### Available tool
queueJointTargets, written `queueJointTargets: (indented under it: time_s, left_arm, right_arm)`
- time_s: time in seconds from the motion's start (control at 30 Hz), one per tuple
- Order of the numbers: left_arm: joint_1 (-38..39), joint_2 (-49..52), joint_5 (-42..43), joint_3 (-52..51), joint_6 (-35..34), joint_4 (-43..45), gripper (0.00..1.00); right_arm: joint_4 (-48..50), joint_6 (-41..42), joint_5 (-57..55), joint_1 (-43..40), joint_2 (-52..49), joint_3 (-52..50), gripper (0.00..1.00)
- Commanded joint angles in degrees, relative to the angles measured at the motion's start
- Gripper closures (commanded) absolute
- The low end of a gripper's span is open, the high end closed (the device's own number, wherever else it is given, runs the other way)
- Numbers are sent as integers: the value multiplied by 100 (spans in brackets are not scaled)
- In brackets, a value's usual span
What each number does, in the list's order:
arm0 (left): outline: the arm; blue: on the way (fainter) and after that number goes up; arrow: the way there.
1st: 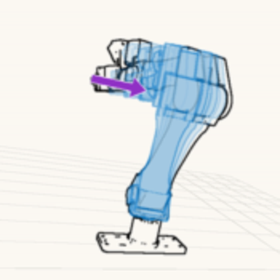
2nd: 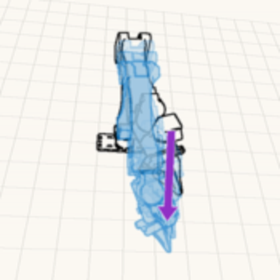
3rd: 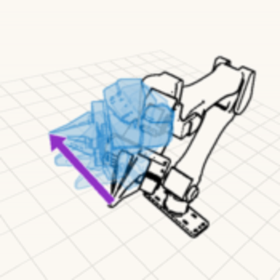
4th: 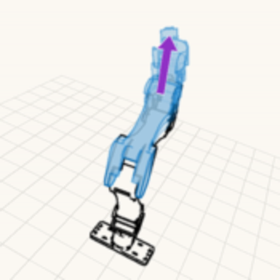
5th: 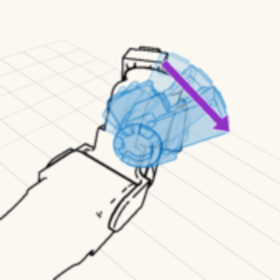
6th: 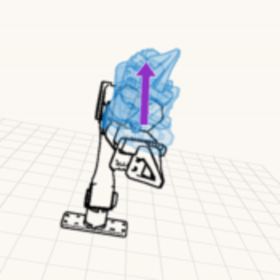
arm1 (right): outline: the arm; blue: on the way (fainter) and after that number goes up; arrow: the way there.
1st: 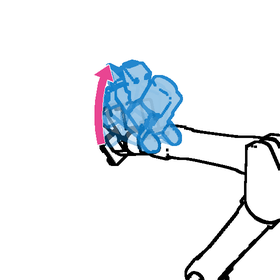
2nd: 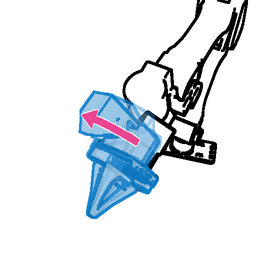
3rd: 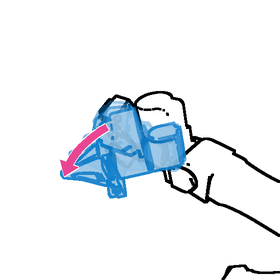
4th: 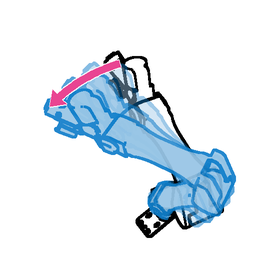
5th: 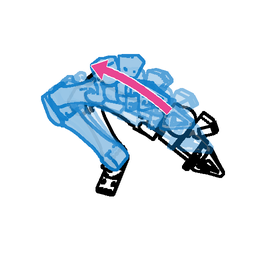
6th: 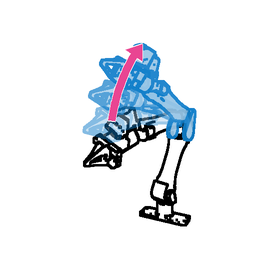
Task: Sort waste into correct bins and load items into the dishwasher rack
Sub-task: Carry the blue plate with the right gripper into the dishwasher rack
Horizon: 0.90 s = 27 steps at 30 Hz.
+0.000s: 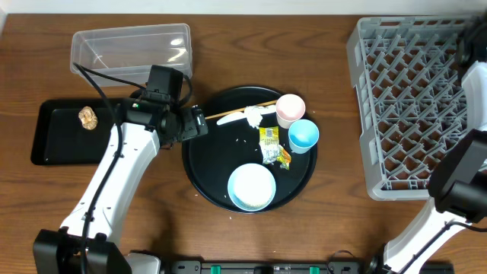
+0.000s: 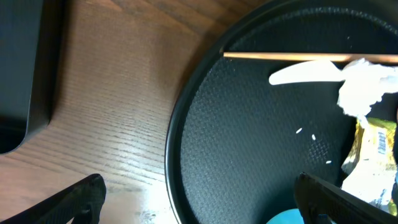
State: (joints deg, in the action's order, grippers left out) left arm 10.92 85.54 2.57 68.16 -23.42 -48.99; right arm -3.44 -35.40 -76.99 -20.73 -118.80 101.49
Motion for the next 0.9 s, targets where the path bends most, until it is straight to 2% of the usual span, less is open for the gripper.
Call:
queueJointTargets:
  time_s: [0.0, 0.17, 0.37, 0.47, 0.5, 0.57, 0.63, 0.67, 0.73, 0.77, 0.87]
  left_arm:
    - [-24, 31, -46, 42, -203, 48, 2]
    - [-24, 31, -44, 42, -219, 55, 2]
    - [-24, 31, -46, 42, -221, 66, 2]
    - [-24, 31, -44, 42, -221, 68, 2]
    - [-24, 31, -46, 42, -221, 68, 2]
    - [-24, 31, -44, 42, -221, 66, 2]
    - [-24, 31, -46, 42, -219, 66, 2]
    - [-24, 31, -46, 42, -219, 66, 2]
    - [-24, 31, -46, 42, -219, 66, 2]
    - [-24, 31, -46, 42, -219, 66, 2]
    - [-24, 31, -46, 42, -219, 63, 2]
  right_arm:
    - [13, -50, -57, -26, 55, -378, 99]
    - [400, -256, 55, 50, 52, -835, 99]
    - [706, -348, 46, 247, 50, -876, 99]
    - [691, -280, 55, 433, 48, -879, 95]
    - [691, -264, 63, 507, 48, -879, 90]
    - [686, -140, 68, 675, 48, -879, 69]
    - [623, 13, 66, 833, 48, -876, 57]
    - [553, 146, 66, 922, 48, -876, 42]
    - [402, 400, 46, 1108, 48, -879, 22]
    - [321, 522, 46, 1217, 48, -876, 16]
    - [271, 675, 15, 1449, 48, -876, 10]
